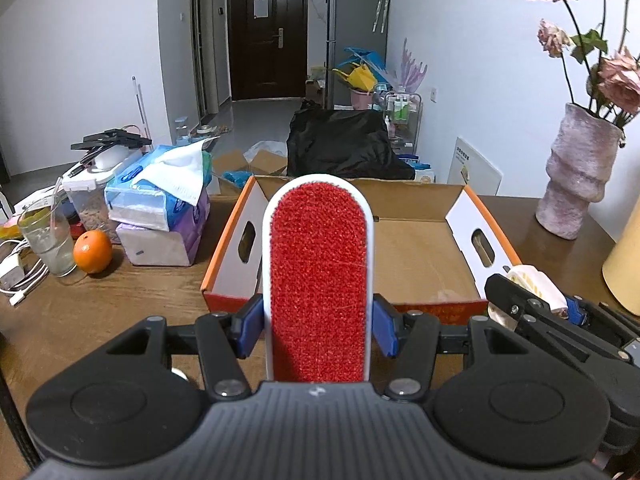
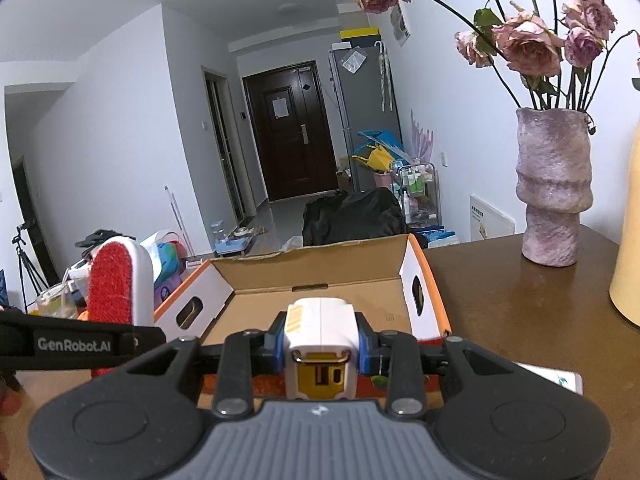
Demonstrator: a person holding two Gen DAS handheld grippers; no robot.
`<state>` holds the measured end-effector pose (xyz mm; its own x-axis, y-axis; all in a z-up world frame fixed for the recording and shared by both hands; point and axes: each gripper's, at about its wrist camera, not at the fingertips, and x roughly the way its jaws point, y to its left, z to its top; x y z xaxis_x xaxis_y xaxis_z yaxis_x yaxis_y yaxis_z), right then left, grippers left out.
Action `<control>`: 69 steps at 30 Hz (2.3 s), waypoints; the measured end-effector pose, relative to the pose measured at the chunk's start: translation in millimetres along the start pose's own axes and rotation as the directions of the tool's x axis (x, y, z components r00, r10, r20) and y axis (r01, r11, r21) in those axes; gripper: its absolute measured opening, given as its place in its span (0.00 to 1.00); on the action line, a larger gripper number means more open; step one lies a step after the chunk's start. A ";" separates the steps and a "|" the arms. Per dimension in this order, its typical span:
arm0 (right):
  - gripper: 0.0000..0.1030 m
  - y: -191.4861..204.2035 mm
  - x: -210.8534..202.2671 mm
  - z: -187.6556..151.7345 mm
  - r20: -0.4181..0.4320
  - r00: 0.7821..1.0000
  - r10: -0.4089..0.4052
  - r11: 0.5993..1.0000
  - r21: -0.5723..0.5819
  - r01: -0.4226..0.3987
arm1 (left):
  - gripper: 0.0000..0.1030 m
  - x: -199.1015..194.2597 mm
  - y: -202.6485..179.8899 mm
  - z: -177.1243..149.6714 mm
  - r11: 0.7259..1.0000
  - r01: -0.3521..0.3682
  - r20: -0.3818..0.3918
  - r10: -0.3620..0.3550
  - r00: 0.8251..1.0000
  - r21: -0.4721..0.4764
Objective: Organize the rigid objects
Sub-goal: 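Carry the lint brush and charger into the orange cardboard box with both tools, then open both grippers to release the lint brush and charger in the box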
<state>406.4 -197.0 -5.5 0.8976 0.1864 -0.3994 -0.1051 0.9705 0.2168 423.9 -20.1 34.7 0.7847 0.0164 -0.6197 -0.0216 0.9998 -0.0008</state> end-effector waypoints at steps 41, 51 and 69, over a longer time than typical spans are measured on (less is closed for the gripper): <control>0.30 1.9 137.4 29.6 -0.115 0.991 -0.069 0.998 0.007 0.070 | 0.55 150.9 -9.9 81.9 0.993 -0.116 -0.132 0.119 0.984 0.033; 0.38 -3.4 139.7 33.9 -0.158 0.984 -0.086 0.996 0.003 0.087 | 1.00 135.0 8.1 82.6 0.992 -0.127 -0.077 0.128 0.989 0.029; 0.98 6.5 122.9 37.1 -0.134 0.986 -0.103 0.994 -0.051 0.097 | 1.00 113.0 27.1 75.7 0.996 -0.087 -0.073 0.085 0.994 -0.020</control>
<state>531.9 -173.5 -20.1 0.8383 0.1046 -0.5350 -0.0396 0.9905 0.1316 558.9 9.9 24.2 0.7325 0.1006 -0.6732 -0.1022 0.9941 0.0374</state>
